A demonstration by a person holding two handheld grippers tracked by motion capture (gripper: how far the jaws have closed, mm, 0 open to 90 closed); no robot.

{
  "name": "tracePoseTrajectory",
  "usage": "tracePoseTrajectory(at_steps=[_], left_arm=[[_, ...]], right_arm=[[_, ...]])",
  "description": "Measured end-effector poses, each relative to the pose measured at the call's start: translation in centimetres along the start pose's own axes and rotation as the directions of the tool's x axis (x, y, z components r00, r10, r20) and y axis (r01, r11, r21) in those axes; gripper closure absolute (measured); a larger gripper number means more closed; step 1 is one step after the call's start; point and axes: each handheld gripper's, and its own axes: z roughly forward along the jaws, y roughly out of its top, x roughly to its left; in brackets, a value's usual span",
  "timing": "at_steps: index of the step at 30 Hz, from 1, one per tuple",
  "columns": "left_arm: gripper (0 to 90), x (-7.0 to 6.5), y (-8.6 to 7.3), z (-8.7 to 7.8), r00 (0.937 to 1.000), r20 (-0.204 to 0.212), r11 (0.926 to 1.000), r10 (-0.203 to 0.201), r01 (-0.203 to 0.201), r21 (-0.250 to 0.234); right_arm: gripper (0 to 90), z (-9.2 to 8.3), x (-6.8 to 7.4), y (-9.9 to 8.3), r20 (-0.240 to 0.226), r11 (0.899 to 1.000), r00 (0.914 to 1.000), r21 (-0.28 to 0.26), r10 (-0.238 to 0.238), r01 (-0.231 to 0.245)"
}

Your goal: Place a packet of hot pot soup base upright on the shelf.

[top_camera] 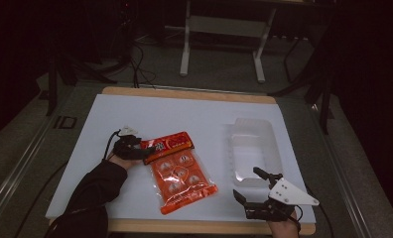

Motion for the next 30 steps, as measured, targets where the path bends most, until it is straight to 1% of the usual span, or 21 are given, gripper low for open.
tracePoseTrajectory(at_steps=[1, 3, 6, 9, 11, 17, 19, 22, 24, 26, 28, 29, 30], left_arm=[[23.3, 0.0, -0.1, 0.1, 1.0000, 0.004, 1.0000, -0.003, 0.003, 0.004], [28.2, -0.2, -0.1, 0.3, 0.9999, -0.004, 0.9998, 0.011, -0.011, 0.014], [35.9, -0.2, -0.1, 0.3, 1.0000, 0.007, 0.9998, 0.005, -0.006, 0.018], [42.7, -0.4, -0.2, 0.4, 0.9997, 0.019, 0.9996, 0.015, -0.015, 0.025], [43.3, -0.5, -0.2, 0.4, 0.9994, 0.030, 0.9995, 0.018, -0.019, 0.024], [54.1, -1.0, -0.3, 0.4, 0.9985, 0.049, 0.9994, 0.025, -0.026, 0.022], [56.1, -1.1, -0.3, 0.4, 0.9986, 0.045, 0.9993, 0.028, -0.029, 0.023], [62.4, -1.2, -0.4, 0.5, 0.9985, 0.045, 0.9992, 0.030, -0.031, 0.026], [67.9, -1.4, -0.4, 0.6, 0.9985, 0.051, 0.9990, 0.022, -0.024, 0.037], [72.5, -1.6, -0.3, 0.6, 0.9985, 0.043, 0.9985, 0.035, -0.036, 0.041], [76.6, -1.7, -0.3, 0.6, 0.9985, 0.039, 0.9984, 0.039, -0.040, 0.039], [76.6, -1.6, -0.3, 0.6, 0.9985, 0.046, 0.9989, 0.030, -0.031, 0.036], [81.5, -1.6, -0.3, 0.6, 0.9985, 0.050, 0.9991, 0.024, -0.025, 0.034]], right_arm=[[10.1, 0.0, 0.0, 0.0, 0.000, 1.000, 1.0000, 0.000, 0.000, 0.000], [10.1, 0.0, 0.0, 0.0, -0.001, 1.000, 1.0000, 0.001, 0.000, 0.000], [10.1, 0.0, 0.0, 0.0, -0.004, 1.000, 1.0000, 0.001, 0.000, 0.000], [10.1, 0.1, 0.0, 0.0, -0.005, 1.000, 1.0000, 0.002, 0.000, 0.000], [10.1, 0.1, 0.0, 0.0, -0.005, 1.000, 1.0000, 0.003, -0.001, 0.001], [10.1, 0.1, 0.0, 0.0, -0.005, 1.000, 1.0000, 0.006, -0.001, 0.001], [10.1, 0.1, 0.0, 0.0, -0.005, 1.000, 1.0000, 0.008, 0.000, 0.000], [10.1, 0.1, 0.0, 0.0, -0.005, 1.000, 1.0000, 0.010, -0.001, 0.001], [10.1, 0.1, 0.0, 0.0, -0.005, 1.000, 1.0000, 0.010, -0.001, 0.001], [10.1, 0.1, 0.0, 0.0, -0.004, 1.000, 1.0000, 0.010, -0.002, 0.002], [10.1, 0.1, 0.0, 0.0, -0.004, 1.000, 1.0000, 0.010, -0.002, 0.002], [10.1, 0.1, 0.0, 0.0, -0.005, 1.000, 1.0000, 0.010, -0.001, 0.001], [11.7, 0.1, 0.0, 0.0, -0.007, 1.000, 1.0000, 0.009, -0.004, 0.004]])
